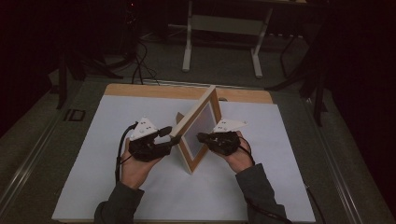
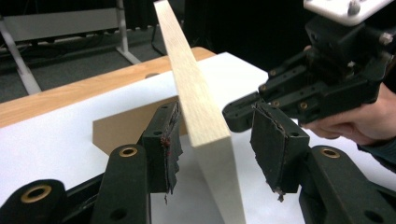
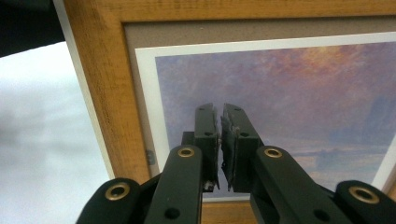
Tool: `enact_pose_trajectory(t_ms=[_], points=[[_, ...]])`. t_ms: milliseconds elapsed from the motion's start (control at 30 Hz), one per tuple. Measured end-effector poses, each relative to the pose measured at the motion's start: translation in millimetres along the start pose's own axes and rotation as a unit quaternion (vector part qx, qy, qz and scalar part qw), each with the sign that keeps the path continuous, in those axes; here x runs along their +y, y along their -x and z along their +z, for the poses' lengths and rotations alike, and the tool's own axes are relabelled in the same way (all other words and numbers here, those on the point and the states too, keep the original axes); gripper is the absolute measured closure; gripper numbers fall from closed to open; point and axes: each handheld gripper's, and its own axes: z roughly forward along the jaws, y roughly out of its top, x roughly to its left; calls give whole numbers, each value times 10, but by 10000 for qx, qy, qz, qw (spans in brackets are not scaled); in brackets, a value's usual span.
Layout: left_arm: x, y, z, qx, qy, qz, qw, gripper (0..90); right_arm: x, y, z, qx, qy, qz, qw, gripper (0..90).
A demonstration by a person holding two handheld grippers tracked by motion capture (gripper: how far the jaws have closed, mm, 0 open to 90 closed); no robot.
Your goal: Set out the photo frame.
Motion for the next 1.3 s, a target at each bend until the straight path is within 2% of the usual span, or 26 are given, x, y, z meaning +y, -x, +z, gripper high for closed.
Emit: enact_pose_trajectory(t_ms=[100, 167, 400, 500, 633, 900, 1100, 1300], points=[[-27, 21, 28, 84, -10, -35, 10000, 521, -7, 10, -12, -13, 9, 18, 10000, 842], [-93, 49, 89, 136, -40, -153, 9998, 525, -15, 22, -29, -37, 17, 40, 10000, 834], [-215, 123, 193, 252, -146, -189, 9994, 547, -31, 34, -47, -57, 37, 61, 10000, 818], [-237, 137, 190, 374, -135, -185, 9990, 595, -40, 39, -52, -69, 25, 62, 10000, 817], [-264, 138, 192, 436, -145, -249, 9986, 640, -45, 42, -53, -65, 33, 77, 9999, 816], [-314, 185, 301, 562, -244, -408, 9973, 637, -45, 33, -43, -57, 38, 82, 9999, 815], [-328, 172, 331, 549, -183, -613, 9964, 677, -56, 51, -66, -76, 58, 96, 9999, 814], [-324, 149, 327, 451, -198, -654, 9966, 688, -63, 58, -70, -86, 65, 109, 9999, 815]])
